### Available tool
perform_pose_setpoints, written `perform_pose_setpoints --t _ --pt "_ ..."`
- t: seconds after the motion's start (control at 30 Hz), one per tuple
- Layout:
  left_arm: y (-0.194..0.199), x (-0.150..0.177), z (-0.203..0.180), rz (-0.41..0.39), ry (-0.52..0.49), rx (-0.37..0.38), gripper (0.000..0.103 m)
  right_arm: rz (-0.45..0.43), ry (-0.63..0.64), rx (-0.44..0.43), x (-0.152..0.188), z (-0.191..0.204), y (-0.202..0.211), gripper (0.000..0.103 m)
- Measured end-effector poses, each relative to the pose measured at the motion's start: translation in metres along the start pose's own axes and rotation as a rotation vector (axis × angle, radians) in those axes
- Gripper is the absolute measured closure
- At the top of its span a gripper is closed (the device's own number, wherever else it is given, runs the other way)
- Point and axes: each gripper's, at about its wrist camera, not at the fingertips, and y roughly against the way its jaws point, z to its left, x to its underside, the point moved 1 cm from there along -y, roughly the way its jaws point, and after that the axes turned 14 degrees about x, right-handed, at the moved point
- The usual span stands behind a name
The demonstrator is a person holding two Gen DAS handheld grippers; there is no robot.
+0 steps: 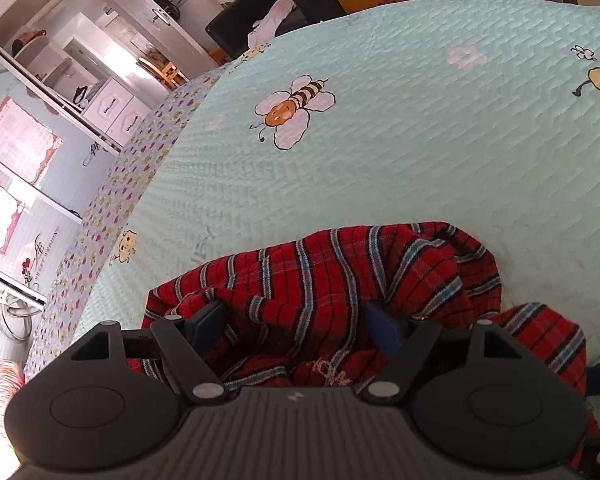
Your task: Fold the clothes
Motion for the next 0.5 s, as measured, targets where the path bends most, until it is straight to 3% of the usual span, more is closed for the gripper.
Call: perform_pose_setpoints --t 0.5 --pt "-0.0065 -0.0039 -0.0004 0.012 -0.001 -0.003 0.025 0.012 -0.006 -0.003 0.0004 -0.0006 -0.0031 0.056"
